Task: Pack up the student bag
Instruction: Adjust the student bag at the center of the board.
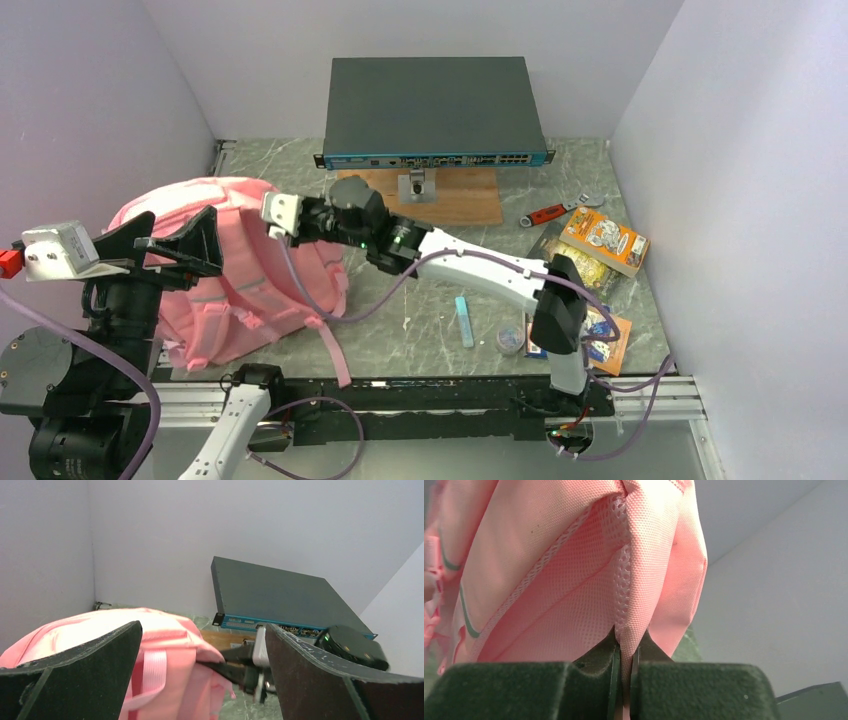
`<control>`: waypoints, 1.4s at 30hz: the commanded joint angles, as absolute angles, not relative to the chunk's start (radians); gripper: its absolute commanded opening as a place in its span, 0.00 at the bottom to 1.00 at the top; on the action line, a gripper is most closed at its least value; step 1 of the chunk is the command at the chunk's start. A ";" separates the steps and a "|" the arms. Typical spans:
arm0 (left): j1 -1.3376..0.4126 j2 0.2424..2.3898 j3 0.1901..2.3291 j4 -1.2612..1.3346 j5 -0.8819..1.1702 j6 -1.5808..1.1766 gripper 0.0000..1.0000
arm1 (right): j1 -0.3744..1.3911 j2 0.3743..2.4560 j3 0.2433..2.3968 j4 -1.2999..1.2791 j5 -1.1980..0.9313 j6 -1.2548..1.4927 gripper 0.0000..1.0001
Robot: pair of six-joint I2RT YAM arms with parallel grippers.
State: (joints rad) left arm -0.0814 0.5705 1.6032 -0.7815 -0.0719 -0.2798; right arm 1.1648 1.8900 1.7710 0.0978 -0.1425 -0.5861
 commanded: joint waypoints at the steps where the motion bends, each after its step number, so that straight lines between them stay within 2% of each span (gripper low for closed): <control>1: -0.078 0.563 1.613 -0.732 -0.052 -0.296 0.99 | 1.071 1.906 1.975 0.222 -0.265 -0.768 0.00; 4: -0.078 0.549 1.595 -0.719 -0.053 -0.300 0.99 | 1.047 1.892 1.926 0.245 -0.402 -0.882 0.00; 7: -0.078 0.542 1.571 -0.716 -0.053 -0.304 0.99 | 1.039 1.808 1.703 0.337 -0.540 -1.061 0.00; 10: -0.078 0.542 1.552 -0.725 -0.030 -0.309 0.99 | 1.021 1.709 1.523 0.311 -0.586 -1.111 0.00; 17: -0.078 0.536 1.438 -0.775 0.047 -0.322 0.99 | 0.992 1.435 1.061 0.247 -0.559 -1.143 0.00; 21: -0.078 0.519 1.294 -0.795 0.155 -0.390 0.99 | 1.013 1.290 0.825 0.314 -0.523 -1.072 0.00; 23: -0.078 0.502 1.212 -0.786 0.210 -0.447 0.99 | 1.034 1.256 0.780 0.319 -0.485 -1.030 0.00; 26: -0.078 0.462 1.058 -0.731 0.320 -0.547 0.98 | 1.040 1.231 0.726 0.367 -0.438 -0.949 0.08; 30: -0.078 0.389 0.891 -0.708 0.404 -0.673 0.82 | 1.040 1.250 0.656 0.549 -0.311 -0.805 0.21; 33: -0.078 0.313 0.805 -0.710 0.375 -0.733 0.76 | 1.040 1.294 0.667 0.605 -0.212 -0.728 0.27; 38: -0.078 0.232 0.834 -0.821 0.244 -0.741 0.66 | 1.035 1.355 0.655 0.718 -0.203 -0.728 0.26; 42: -0.078 0.209 0.939 -0.968 0.102 -0.686 0.62 | 1.007 1.475 0.778 0.714 -0.337 -0.742 0.15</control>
State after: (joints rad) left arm -0.0734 0.2283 0.8753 -0.7017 0.1883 -0.6926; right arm 1.0317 1.3598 0.6724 0.6987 -0.2710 -0.7868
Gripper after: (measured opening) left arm 0.632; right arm 0.210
